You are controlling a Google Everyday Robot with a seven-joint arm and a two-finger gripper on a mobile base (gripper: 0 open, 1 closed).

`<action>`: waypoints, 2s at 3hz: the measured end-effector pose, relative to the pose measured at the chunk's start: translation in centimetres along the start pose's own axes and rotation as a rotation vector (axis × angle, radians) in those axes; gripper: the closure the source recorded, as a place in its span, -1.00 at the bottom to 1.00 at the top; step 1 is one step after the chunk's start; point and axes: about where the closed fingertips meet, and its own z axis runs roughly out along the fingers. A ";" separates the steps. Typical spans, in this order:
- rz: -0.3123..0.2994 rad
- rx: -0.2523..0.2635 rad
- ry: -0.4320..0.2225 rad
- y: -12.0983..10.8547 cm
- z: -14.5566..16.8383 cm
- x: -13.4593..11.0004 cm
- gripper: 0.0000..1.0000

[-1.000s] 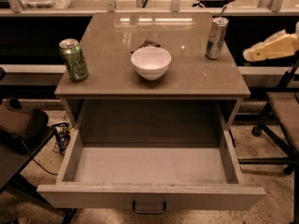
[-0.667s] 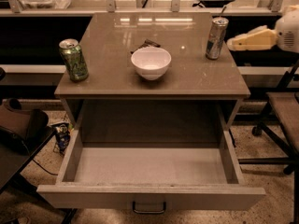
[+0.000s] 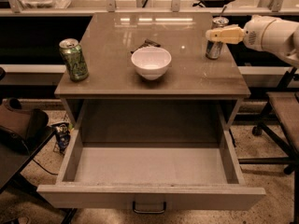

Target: Place redbull can into white bowl

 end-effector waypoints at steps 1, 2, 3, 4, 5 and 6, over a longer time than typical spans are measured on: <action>0.041 -0.018 -0.038 0.0 2.9 1.1 -1.00; 0.073 -0.041 -0.071 0.6 5.1 2.3 -0.68; 0.077 -0.049 -0.075 1.0 5.6 2.6 -0.24; 0.078 -0.054 -0.074 1.2 5.9 2.6 0.23; 0.074 -0.060 -0.069 1.5 6.2 2.4 0.87; 0.060 -0.069 -0.054 1.8 6.6 2.0 1.00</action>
Offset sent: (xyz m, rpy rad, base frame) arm 0.0564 0.0380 -0.0528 0.1593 -0.0476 0.0502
